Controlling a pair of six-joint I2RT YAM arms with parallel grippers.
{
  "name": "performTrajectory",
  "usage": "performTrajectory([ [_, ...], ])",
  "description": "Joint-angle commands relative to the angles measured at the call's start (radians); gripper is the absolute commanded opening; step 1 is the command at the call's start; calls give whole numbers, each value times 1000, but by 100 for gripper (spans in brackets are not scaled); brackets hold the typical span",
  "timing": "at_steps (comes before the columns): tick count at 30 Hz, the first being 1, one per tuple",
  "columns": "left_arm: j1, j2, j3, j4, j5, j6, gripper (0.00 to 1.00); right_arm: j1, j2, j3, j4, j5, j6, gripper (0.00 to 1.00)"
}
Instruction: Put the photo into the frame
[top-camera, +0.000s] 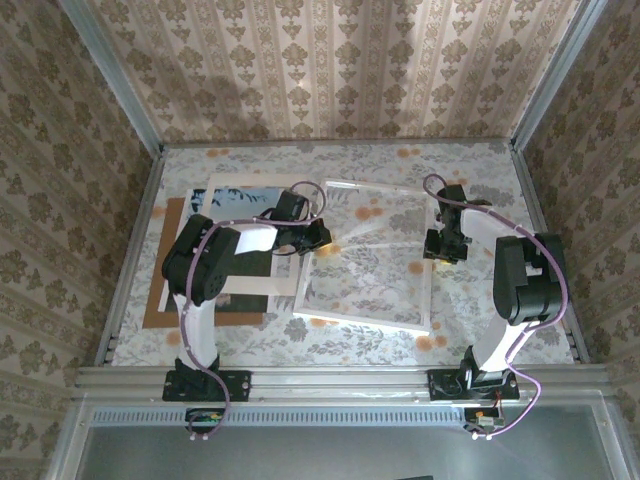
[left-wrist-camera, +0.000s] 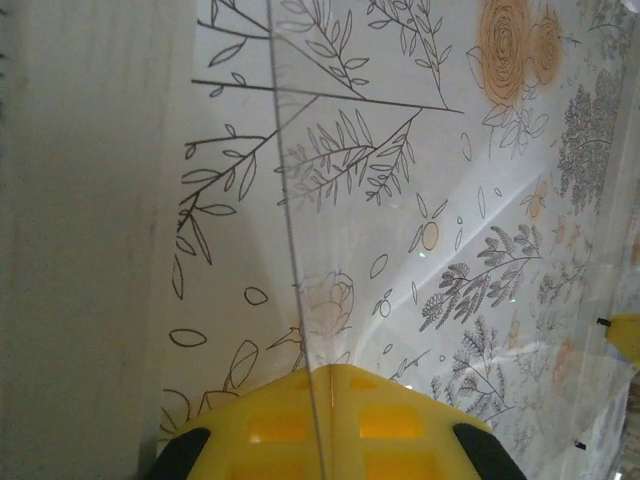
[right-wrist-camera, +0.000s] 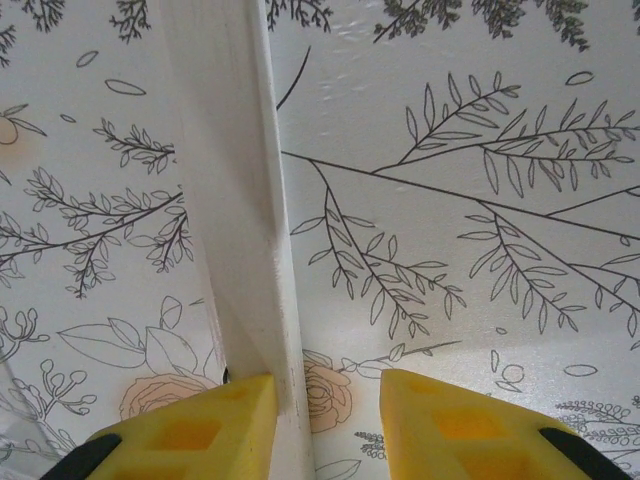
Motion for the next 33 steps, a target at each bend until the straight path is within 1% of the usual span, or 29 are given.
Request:
performTrajectory([
  [1,-9,-34,-30,42,46,-62,0,-11,17,-29,40,37,10,35],
  [6,-9,-45,-49,88,71,-104,0,-13,22,-33,42,30,13,35],
  [11,-8,-64,-60,89,74,-105,7,-20,5,-32,45,32,14,35],
  [16,-7,-83,-66,86,73,-98,10,-22,-6,-30,48,29,17,35],
  [21,-6,-95,-66,71,70,-84,11,-22,-14,-34,53,24,18,35],
  [25,-6,-103,-67,50,73,-71,16,-22,-14,-36,52,22,18,35],
  [33,12,-118,-62,-1,92,-28,29,-22,-9,-38,54,22,14,34],
])
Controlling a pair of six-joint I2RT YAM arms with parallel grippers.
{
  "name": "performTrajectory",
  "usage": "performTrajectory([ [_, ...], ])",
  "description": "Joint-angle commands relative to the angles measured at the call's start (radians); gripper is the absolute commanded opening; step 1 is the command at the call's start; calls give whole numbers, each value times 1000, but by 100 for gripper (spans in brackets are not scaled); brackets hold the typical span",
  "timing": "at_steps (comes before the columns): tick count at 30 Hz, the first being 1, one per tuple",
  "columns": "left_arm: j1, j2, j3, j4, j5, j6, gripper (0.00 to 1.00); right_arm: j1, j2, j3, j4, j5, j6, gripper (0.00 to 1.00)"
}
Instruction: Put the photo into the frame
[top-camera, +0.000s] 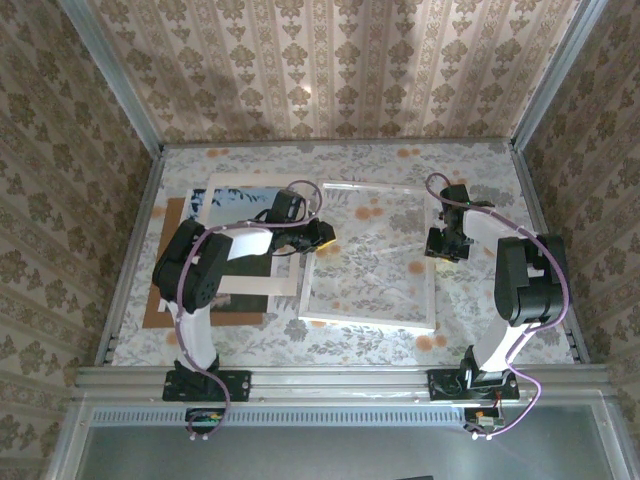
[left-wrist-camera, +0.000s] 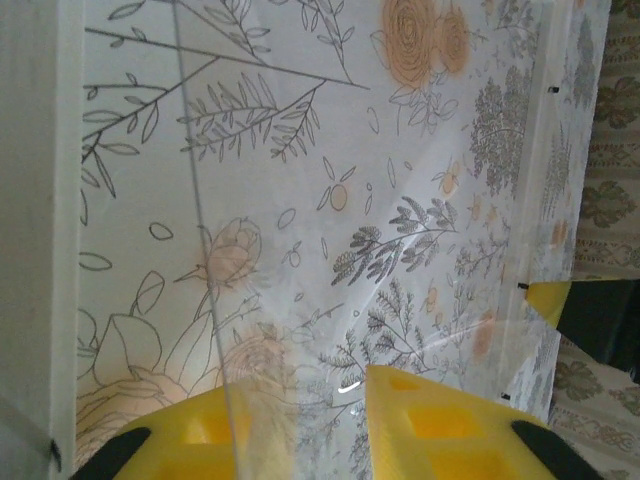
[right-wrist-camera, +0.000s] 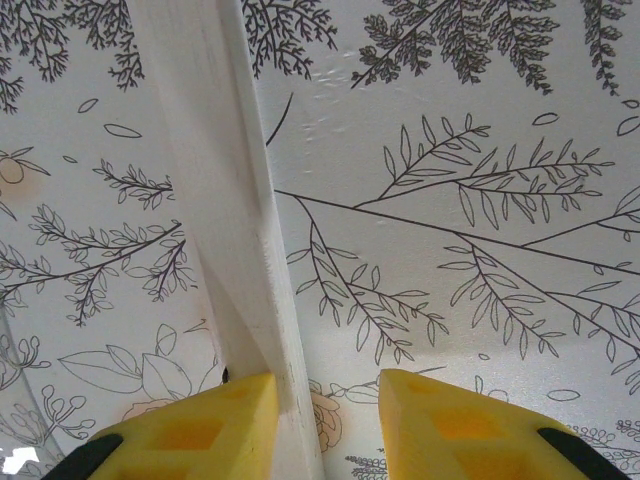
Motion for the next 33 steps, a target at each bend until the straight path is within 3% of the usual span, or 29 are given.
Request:
performTrajectory([
  [1,15,-38,-3,-57,32,48,30,-7,0,-23,13,21,13,34],
  [6,29,-36,3,-107,45,85,35,-7,1,-25,15,24,12,34],
  [11,35,-15,16,-124,64,103,34,-6,2,-25,15,25,10,34],
  [22,41,-22,-3,-134,76,127,1,-5,7,-24,16,29,8,34],
  [33,38,-89,-71,64,105,-53,0,-5,-40,-21,15,25,13,35],
])
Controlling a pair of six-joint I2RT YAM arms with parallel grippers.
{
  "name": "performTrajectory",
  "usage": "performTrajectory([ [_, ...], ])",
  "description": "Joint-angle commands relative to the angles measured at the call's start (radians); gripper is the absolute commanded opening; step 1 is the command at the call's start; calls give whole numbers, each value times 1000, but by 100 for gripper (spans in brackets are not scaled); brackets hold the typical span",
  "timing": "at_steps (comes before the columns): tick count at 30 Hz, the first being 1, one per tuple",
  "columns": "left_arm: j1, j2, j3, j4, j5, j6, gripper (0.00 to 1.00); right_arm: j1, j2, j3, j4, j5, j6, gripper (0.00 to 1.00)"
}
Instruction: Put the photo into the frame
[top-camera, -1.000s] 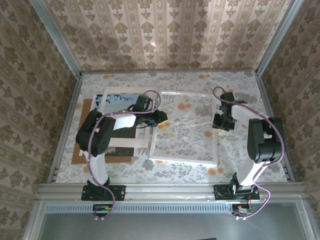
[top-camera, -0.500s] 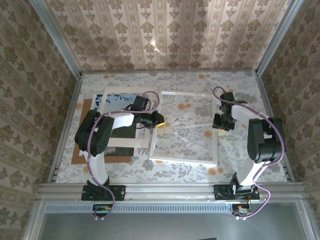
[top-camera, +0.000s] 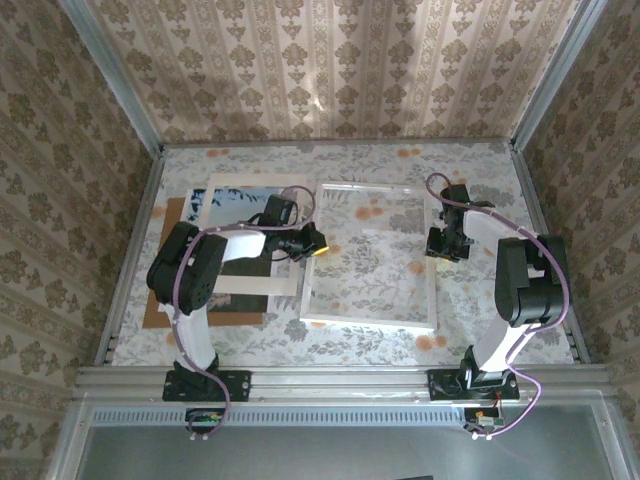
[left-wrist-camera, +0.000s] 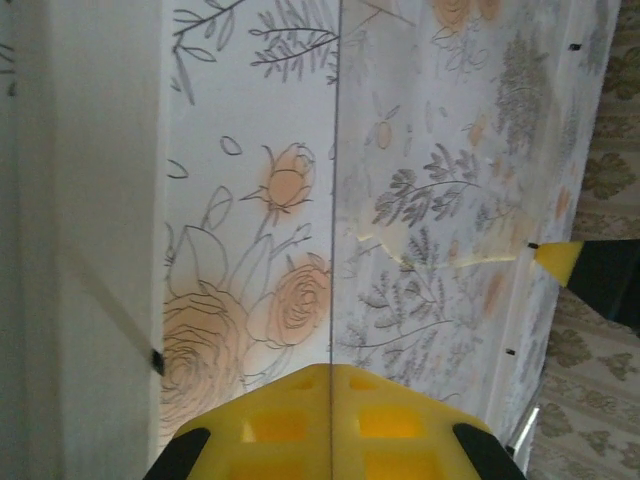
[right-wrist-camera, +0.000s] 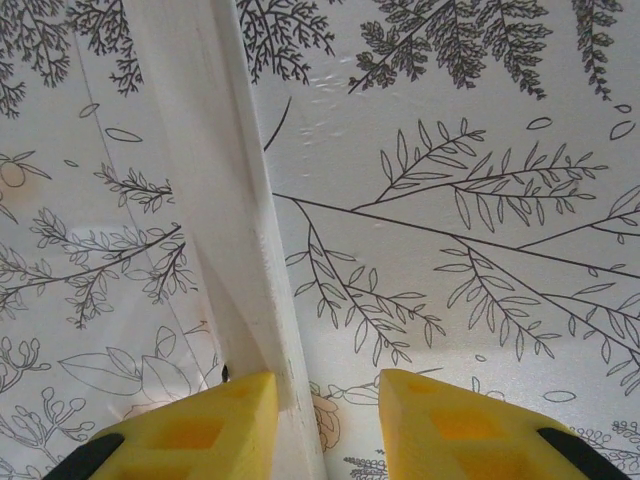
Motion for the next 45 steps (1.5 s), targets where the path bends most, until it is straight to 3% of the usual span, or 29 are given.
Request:
performTrajectory([
  [1,-1,-65,-5,71,24,-67,0,-5,-37,-16,10,21,13,36],
  [25,-44,21,2,94,-3,-80,0,-5,-43,-24,12,18,10,36],
  [45,-55,-154,23,109,-47,-38,0,-5,-195,-50,48,64,34,40],
])
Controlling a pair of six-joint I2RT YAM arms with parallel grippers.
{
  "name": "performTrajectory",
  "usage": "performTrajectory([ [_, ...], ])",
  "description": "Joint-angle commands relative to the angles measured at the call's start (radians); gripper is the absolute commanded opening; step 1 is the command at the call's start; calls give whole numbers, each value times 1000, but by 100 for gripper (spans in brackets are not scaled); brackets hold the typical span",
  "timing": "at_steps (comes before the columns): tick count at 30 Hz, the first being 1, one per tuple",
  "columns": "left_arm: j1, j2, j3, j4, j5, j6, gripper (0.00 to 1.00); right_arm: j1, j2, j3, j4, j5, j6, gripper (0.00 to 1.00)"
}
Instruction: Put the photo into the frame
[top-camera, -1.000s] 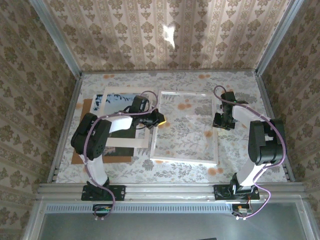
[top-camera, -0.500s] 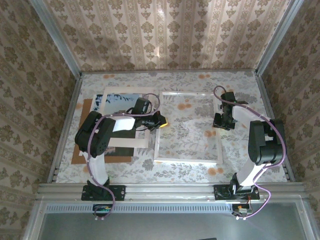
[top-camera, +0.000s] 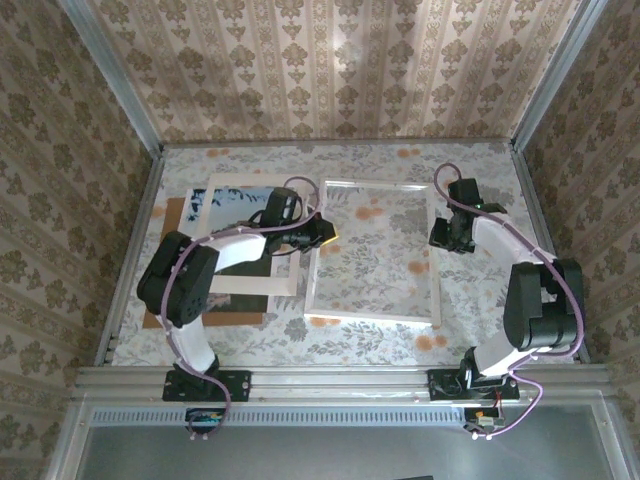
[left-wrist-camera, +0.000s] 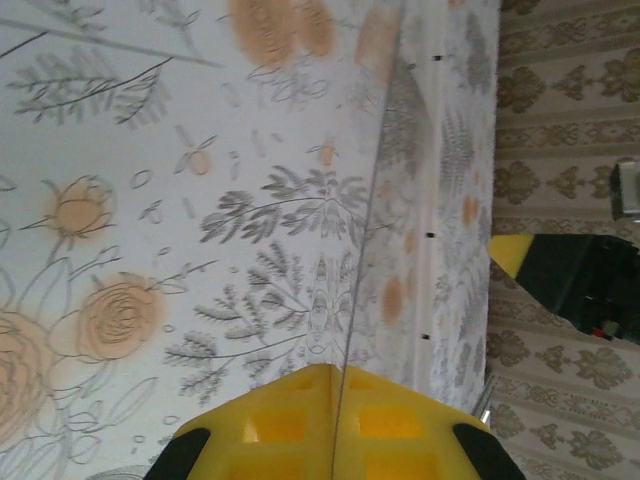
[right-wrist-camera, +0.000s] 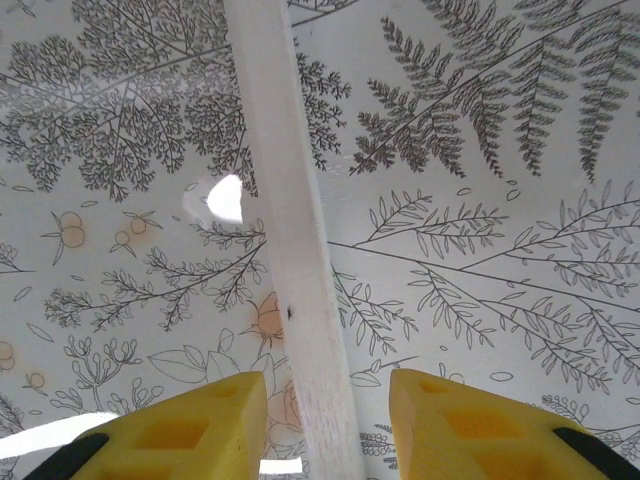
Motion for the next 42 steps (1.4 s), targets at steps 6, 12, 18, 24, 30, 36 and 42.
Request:
performTrajectory([
  [6,-27,-95,88,-89,-37,130,0,-1,-39,-28,9,11,10,40],
  [12,-34,-119,116,-108,-47,146,0,4,-59,-38,9,16,10,41],
  [18,-60,-133,195,-85,-39,118,0,4,-144,4,-10,87,15,48],
  [24,-113,-149,310,-91,-50,97,0,-7,-298,91,6,227,24,66],
  [30,-172,-126,433,-52,-11,73,0,-45,-354,204,1,286,10,82],
  [36,-180,-70,429,138,93,-24,0,-58,-363,271,-1,279,5,85],
  [42,-176,6,306,204,157,29,0,-59,-350,265,6,258,-6,85],
])
